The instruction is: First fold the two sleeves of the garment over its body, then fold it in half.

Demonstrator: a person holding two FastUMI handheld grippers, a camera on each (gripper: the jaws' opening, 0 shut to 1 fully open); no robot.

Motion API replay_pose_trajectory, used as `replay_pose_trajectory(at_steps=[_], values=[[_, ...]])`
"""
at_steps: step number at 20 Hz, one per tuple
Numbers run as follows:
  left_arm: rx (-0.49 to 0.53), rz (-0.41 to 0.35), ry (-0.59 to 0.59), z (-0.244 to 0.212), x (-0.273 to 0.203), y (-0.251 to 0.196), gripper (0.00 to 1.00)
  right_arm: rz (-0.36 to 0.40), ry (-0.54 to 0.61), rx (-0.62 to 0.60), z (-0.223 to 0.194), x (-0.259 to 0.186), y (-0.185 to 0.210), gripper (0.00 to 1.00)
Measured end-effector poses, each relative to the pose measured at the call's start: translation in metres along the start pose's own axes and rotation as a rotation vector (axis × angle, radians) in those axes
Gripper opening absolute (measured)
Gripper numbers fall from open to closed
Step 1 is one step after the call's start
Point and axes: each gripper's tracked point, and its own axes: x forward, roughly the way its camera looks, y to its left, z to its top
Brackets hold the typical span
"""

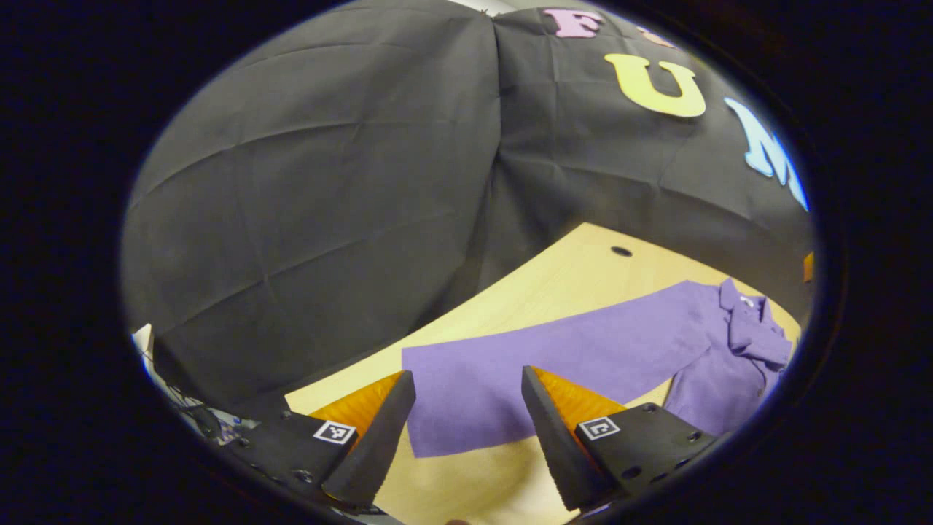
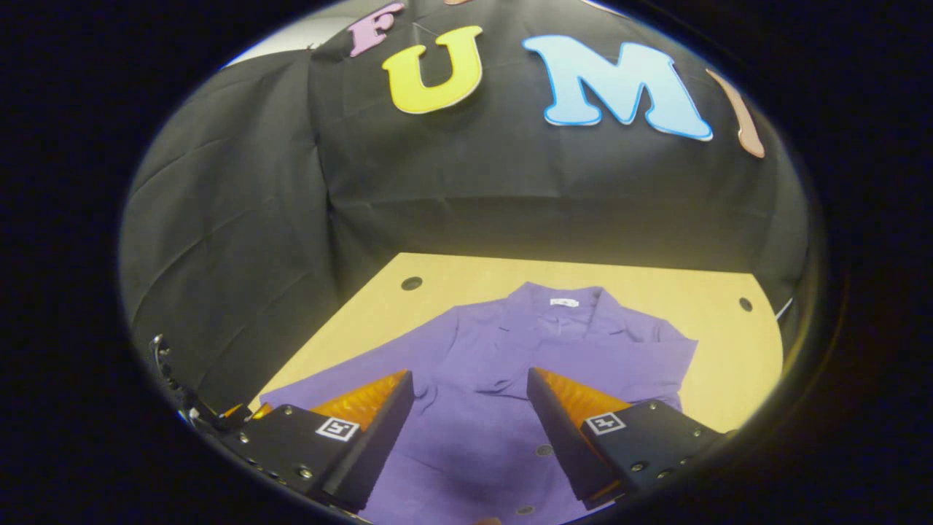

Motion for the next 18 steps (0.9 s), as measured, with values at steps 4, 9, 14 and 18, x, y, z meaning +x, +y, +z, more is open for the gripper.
replay_pose_trajectory(at_steps=[4,9,14,18], values=[[-0.04,0.039,0.065,-0.008,0.003,0.006,0.96,-0.045,-0.045,-0.055,0.001,-0.037,-0.005,0.92],[-0.075,0.071,0.144,-0.024,0.005,0.011,0.95,-0.067,-0.077,-0.056,0.004,-0.05,-0.002,0.96],[-0.032,0.077,0.152,-0.027,0.013,0.002,0.97,-0.05,-0.057,-0.049,-0.002,-0.052,0.004,0.96],[-0.026,0.057,0.13,-0.026,0.018,-0.005,0.79,-0.027,-0.053,-0.044,-0.006,-0.051,0.007,0.96]])
